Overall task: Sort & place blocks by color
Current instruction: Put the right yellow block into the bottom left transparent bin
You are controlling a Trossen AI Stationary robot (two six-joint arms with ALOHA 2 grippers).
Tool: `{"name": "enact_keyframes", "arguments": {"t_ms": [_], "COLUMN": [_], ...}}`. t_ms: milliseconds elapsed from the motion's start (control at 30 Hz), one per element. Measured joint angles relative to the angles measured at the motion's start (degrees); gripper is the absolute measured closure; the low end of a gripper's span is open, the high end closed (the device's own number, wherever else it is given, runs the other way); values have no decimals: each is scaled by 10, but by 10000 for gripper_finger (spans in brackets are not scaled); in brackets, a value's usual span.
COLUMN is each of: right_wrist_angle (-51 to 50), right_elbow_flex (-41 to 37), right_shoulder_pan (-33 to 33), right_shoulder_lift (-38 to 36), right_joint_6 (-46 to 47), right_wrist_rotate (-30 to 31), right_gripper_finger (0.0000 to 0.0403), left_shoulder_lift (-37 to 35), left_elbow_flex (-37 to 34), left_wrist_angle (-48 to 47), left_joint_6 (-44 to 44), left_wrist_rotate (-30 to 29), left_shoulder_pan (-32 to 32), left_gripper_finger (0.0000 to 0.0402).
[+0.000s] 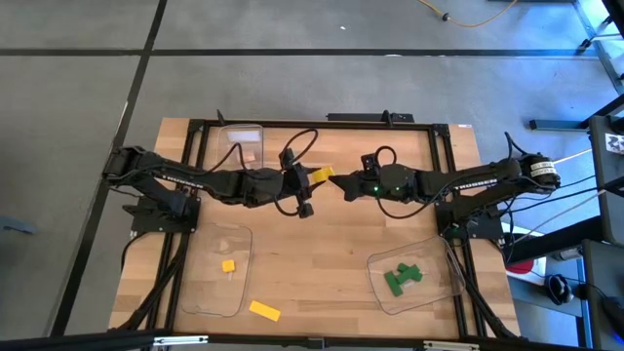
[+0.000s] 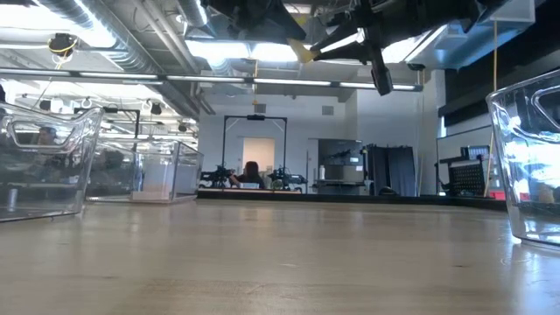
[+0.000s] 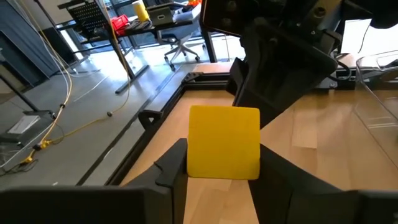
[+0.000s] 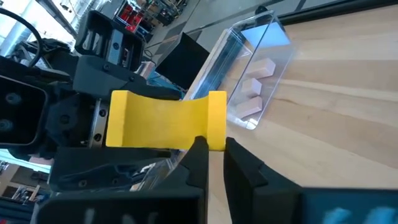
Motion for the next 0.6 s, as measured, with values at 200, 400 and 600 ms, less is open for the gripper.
{"name": "enact_keyframes", "arguments": {"t_ms": [200, 400, 600], "right_wrist_angle": [-1, -69, -225], "right_elbow_flex": [0, 0, 0], "right_shoulder_pan": [-1, -23, -50], "right_shoulder_lift": [0, -40, -122], "right_joint_6": [-4, -30, -69], "right_wrist_rotate": [-3, -3, 1], "right_gripper_finger": [321, 290, 257], "left_shoulder_lift": [-1, -27, -95], "left_elbow_flex": [0, -1, 0], "left_wrist_angle": [-11, -83, -202], "left_joint_6": [-3, -14, -83], "left_wrist_rotate": [5, -2, -3], "left_shoulder_pan": [0, 2, 2], "left_gripper_finger": [282, 282, 282]}}
